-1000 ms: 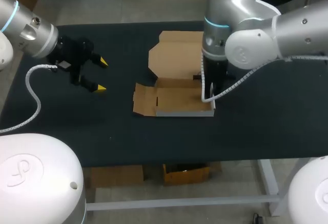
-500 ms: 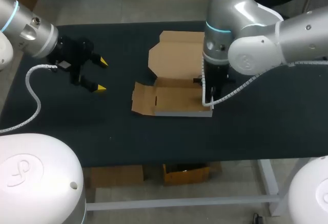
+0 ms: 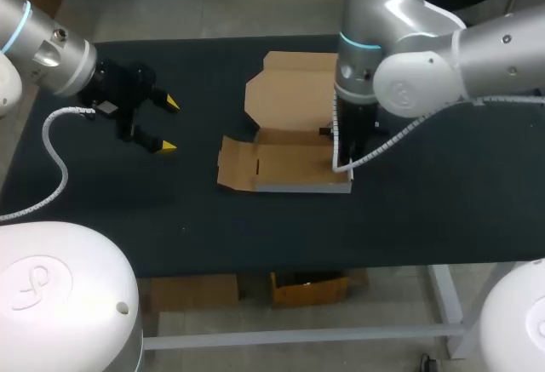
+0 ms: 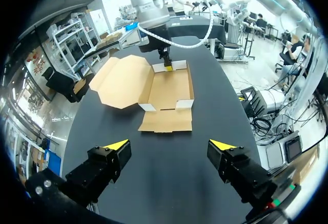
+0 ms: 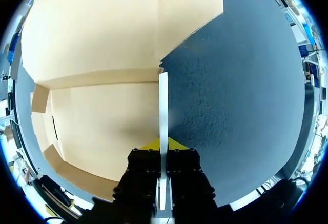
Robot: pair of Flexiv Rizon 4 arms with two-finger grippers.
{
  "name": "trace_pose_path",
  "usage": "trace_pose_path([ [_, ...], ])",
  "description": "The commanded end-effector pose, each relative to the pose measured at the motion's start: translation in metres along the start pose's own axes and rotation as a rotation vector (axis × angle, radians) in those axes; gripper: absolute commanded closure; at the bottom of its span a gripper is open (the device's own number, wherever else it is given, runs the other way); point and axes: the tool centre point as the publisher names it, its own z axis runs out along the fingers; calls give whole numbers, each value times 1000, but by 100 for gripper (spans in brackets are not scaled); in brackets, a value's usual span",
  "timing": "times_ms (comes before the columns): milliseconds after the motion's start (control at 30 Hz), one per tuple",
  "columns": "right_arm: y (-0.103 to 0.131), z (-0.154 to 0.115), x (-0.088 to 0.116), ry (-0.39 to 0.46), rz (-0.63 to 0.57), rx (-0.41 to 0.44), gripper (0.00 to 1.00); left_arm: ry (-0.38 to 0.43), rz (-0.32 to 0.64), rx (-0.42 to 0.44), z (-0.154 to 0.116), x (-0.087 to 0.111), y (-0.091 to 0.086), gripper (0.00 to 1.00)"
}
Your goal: Assemble the packaging by folding the flat box into shape, placing the metal phone stand inside, and closing the box properly
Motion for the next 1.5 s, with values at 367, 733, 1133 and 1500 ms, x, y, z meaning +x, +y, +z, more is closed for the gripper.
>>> trace_pose_path([
  [367, 2, -2, 5, -57, -64, 13, 100, 2, 0, -3, 0, 0, 0, 0],
  [733, 1, -1, 5, -171, -52, 6, 100, 2, 0, -3, 0, 0, 0, 0],
  [1133, -2, -3, 2, -280, 46, -13, 100, 2, 0, -3, 0, 0, 0, 0],
  [1500, -1, -8, -1, -392, 110, -42, 100, 2, 0, -3, 0, 0, 0, 0],
])
